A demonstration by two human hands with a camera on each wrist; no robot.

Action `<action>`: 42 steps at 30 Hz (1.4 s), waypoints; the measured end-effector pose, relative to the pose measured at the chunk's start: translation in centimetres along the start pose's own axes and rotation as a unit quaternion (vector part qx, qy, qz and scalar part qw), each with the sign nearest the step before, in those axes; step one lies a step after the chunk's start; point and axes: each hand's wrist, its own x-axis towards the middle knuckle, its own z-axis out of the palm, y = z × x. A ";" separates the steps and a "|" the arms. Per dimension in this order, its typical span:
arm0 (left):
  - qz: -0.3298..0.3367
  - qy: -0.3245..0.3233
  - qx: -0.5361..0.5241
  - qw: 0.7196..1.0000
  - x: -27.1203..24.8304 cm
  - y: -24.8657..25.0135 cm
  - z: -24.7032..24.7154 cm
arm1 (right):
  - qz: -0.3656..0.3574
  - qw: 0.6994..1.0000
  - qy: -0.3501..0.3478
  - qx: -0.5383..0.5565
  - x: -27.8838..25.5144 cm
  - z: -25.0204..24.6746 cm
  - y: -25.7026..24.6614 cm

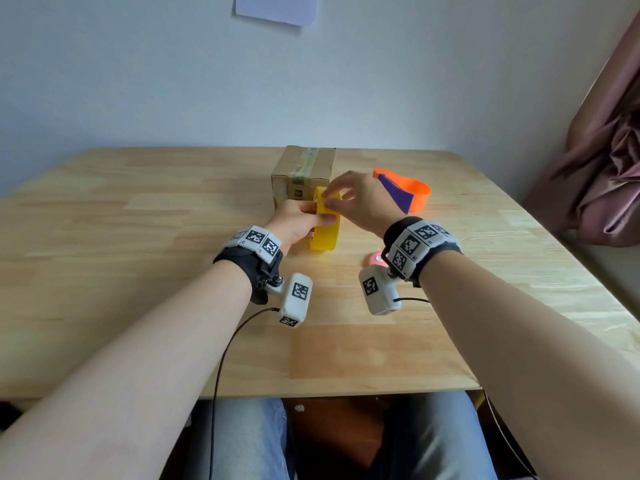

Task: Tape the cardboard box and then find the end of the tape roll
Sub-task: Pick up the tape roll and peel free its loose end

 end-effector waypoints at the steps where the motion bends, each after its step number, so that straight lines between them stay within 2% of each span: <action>1: 0.001 -0.012 0.003 1.000 0.0 0.0 -0.1 | 0.013 1.000 -0.005 0.000 0.1 -0.1 0.0; 6: -0.010 -0.065 0.008 0.998 0.0 -0.4 -0.5 | 0.092 0.988 -0.120 -0.031 0.6 -0.4 0.1; 8: -0.016 -0.080 0.009 0.997 0.0 -0.5 -0.7 | 0.097 0.985 -0.140 -0.017 0.7 -0.3 0.0; 10: -0.018 -0.085 0.005 0.996 0.1 -0.5 -0.8 | 0.092 0.987 -0.130 -0.015 0.6 -0.2 0.0; 14: -0.020 -0.071 -0.015 0.997 0.0 0.1 -0.7 | 0.074 0.994 -0.067 -0.053 0.2 -0.1 -0.1; 19: -0.021 -0.058 -0.035 0.997 -0.2 -0.3 -0.2 | 0.067 0.997 0.004 -0.023 -0.6 0.2 0.1; 24: -0.007 -0.060 -0.012 0.998 -0.3 -0.7 -0.1 | 0.054 0.998 0.013 -0.013 -1.2 -0.1 0.2; 26: -0.005 -0.081 0.008 0.997 -0.5 -1.1 -0.4 | 0.056 0.997 -0.046 -0.018 -0.8 -0.7 0.1; 29: -0.005 -0.117 0.052 0.992 -1.1 -1.4 -0.7 | 0.094 0.977 -0.186 -0.038 0.0 -1.3 -0.3; 31: -0.009 -0.130 0.066 0.989 -1.3 -1.4 -0.9 | 0.103 0.966 -0.229 -0.055 0.4 -1.4 -0.7; 34: -0.013 -0.129 0.062 0.990 -1.2 -1.4 -1.3 | 0.099 0.970 -0.210 -0.071 0.7 -1.3 -1.0; 42: 0.020 -0.071 -0.001 0.997 -0.5 -1.8 -1.2 | 0.062 0.993 -0.066 -0.077 0.2 -0.5 -0.9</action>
